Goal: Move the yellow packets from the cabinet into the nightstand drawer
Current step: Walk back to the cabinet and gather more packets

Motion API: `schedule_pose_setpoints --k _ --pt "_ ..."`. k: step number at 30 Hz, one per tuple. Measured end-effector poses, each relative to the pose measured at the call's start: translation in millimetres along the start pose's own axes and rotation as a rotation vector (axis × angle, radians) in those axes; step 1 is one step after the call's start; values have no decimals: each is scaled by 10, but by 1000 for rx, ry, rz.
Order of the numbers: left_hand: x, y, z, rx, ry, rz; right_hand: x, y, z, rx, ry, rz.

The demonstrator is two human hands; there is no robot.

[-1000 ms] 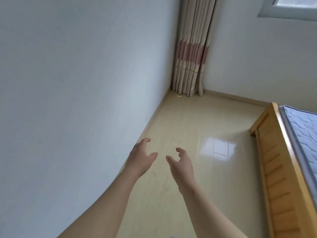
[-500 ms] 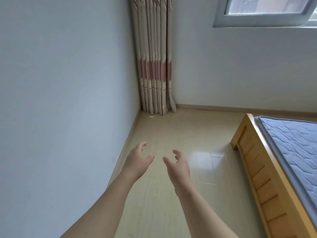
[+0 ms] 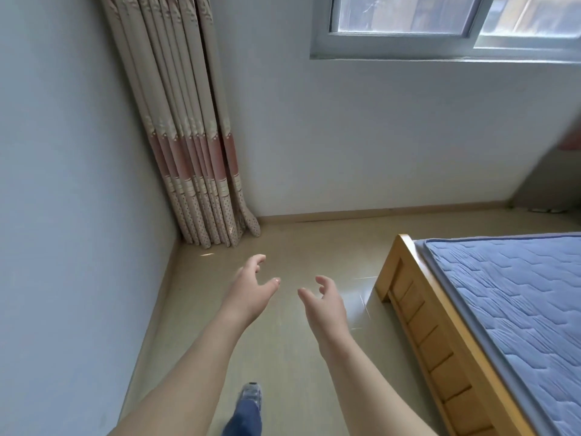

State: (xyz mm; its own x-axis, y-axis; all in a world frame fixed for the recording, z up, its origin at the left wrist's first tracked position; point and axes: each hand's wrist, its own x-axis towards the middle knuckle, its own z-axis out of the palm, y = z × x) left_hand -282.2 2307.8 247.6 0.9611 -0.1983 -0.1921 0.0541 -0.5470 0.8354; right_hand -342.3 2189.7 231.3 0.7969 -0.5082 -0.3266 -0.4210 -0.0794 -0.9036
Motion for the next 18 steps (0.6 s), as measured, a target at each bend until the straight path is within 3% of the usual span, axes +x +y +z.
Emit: schedule_pose_setpoints --k 8,18 --pt "2092 614 -22 150 -163 131 1716 -964 224 98 100 10" --pt "4016 1397 684 141 -285 159 3582 -1306 -93 202 228 152"
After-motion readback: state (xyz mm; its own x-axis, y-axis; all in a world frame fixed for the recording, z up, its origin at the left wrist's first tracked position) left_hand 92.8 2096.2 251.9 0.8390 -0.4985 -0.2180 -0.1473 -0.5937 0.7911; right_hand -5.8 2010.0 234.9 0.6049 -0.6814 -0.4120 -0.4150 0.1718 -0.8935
